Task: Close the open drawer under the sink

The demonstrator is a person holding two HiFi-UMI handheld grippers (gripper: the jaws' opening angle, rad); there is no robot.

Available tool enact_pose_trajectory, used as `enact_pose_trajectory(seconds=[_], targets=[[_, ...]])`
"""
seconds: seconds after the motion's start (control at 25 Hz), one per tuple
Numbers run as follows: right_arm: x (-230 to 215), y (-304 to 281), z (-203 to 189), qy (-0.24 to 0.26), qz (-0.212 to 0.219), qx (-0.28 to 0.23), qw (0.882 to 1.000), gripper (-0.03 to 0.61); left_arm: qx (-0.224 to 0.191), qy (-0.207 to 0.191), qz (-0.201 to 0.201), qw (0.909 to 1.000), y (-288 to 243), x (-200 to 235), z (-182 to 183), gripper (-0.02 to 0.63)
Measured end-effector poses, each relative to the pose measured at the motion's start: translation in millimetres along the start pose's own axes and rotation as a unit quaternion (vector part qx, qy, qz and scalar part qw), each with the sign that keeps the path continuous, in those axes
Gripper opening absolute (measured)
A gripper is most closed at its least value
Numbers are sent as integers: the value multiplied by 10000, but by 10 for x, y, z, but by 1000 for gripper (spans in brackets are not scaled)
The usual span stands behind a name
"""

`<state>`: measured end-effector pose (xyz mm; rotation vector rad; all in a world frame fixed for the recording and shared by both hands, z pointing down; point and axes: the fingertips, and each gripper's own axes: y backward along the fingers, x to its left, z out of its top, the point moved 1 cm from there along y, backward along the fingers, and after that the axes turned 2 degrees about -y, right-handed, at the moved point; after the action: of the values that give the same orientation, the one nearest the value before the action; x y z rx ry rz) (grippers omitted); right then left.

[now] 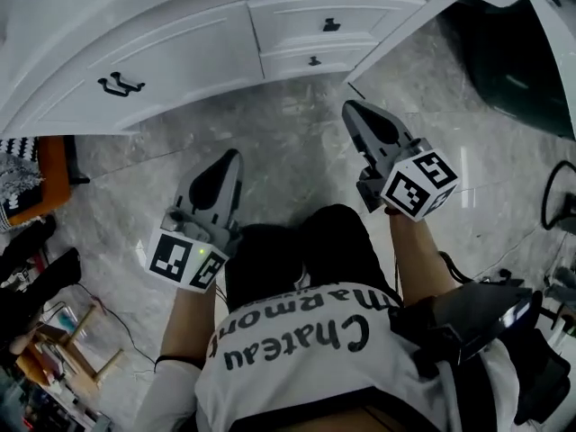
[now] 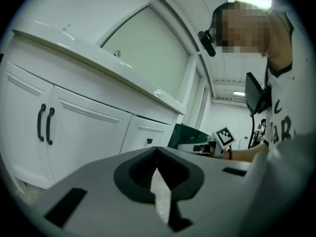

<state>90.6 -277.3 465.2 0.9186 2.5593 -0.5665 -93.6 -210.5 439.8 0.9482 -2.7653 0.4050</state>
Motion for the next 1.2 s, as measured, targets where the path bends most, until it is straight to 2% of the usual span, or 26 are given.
enact_pose_trajectory(seconds=[0.24,0.56,0.76,1.0,1.2], targets=[[426,266,668,-116,-192,195,9996,11,288,205,-215,9991,113,-316,661,8],[967,597,1425,-313,-334,363,9983,11,276,286,-324,9987,359,-568,1668,8],[1345,733,1850,-29,-204,321,9993,11,191,404,-359,9984,532,-714,2092,8],[1724,979,2422,404,-173,23,9990,11,4,175,-503,9986,735,-970,2558,8],[1910,1266,2642,561,-192,-53,9982,11,-136,-19,-492,9987,909,-1154,2816,8]])
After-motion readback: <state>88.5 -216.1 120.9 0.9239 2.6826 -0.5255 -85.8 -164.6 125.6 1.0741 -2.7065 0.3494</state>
